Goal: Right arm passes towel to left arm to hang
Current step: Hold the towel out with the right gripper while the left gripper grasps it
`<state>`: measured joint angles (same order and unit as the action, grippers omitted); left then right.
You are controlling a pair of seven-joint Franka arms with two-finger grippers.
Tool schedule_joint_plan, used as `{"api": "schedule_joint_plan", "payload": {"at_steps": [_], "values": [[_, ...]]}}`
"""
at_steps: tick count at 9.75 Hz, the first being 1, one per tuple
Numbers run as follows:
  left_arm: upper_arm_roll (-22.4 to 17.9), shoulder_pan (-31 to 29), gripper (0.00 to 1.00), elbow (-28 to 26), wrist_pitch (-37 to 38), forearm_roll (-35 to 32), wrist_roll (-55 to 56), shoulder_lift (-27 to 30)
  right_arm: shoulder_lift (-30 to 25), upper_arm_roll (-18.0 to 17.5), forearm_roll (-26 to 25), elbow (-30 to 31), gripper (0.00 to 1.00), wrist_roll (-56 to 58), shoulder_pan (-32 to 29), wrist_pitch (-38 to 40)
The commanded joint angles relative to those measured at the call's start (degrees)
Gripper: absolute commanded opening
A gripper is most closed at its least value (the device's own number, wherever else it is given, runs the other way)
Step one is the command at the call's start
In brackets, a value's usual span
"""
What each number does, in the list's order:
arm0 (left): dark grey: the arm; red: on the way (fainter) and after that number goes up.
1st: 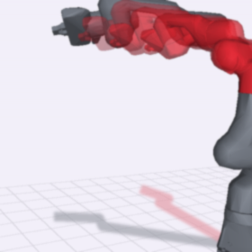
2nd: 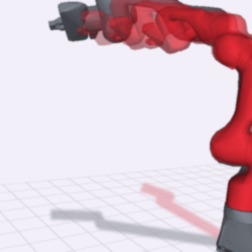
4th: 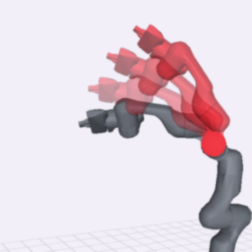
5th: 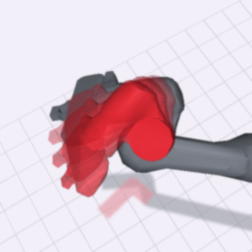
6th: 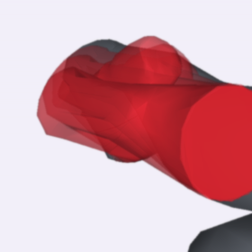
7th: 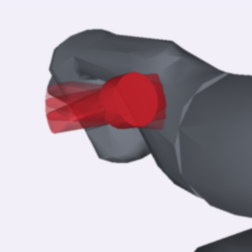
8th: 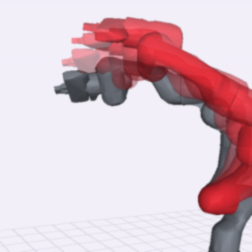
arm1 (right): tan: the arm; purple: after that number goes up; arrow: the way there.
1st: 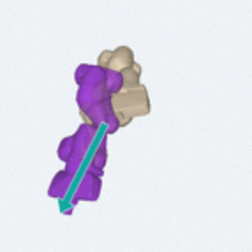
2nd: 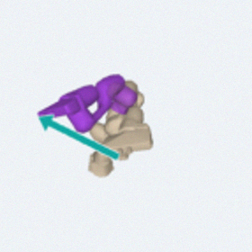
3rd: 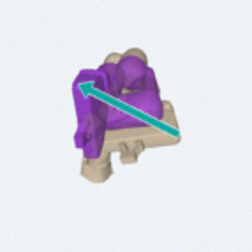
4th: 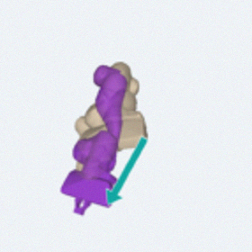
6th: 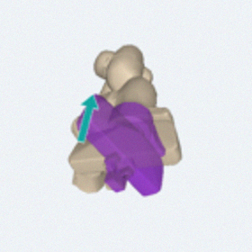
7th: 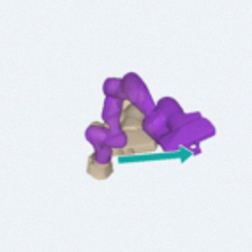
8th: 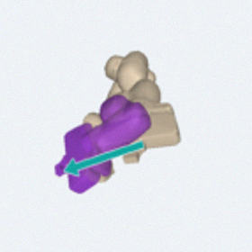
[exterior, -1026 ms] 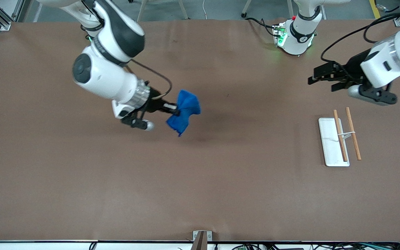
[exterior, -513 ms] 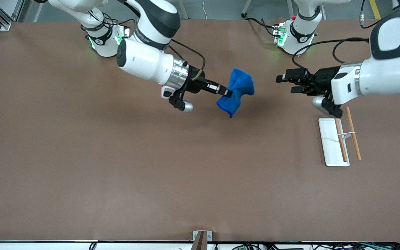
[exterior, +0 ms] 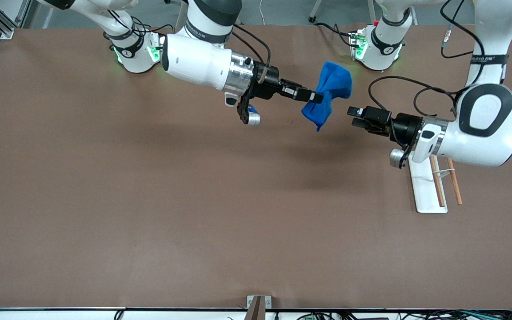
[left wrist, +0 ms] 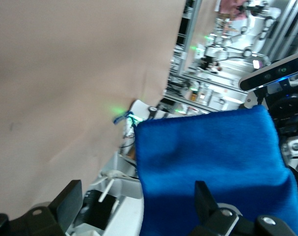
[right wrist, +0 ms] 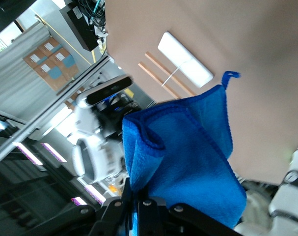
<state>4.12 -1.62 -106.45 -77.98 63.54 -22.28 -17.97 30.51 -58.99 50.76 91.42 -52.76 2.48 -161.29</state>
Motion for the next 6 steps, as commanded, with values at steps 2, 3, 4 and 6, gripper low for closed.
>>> {"api": "schedule_joint_plan", "payload": {"at_steps": [2,3,4,6], "values": [[0.1,-2.07,1.0,-6.82,4.68,9.03,-5.92,-1.81,1.04,-2.35,7.14,-2.47,0.0,0.29,-1.16,-0.08],[0.19,-2.34,1.0,-8.67,5.72,12.28,-6.11,-1.63,1.04,-2.36,7.34,-2.91,0.0,0.55,-1.08,-0.08],[0.19,-2.25,1.0,-11.9,6.52,15.79,-6.37,-0.5,0.96,-2.18,7.08,-2.92,0.0,1.6,-1.07,-0.16],[2.37,-2.16,0.96,-16.5,6.7,22.04,-8.04,1.18,1.13,-2.18,7.42,-2.66,0.0,10.09,-0.9,-2.95]]}}
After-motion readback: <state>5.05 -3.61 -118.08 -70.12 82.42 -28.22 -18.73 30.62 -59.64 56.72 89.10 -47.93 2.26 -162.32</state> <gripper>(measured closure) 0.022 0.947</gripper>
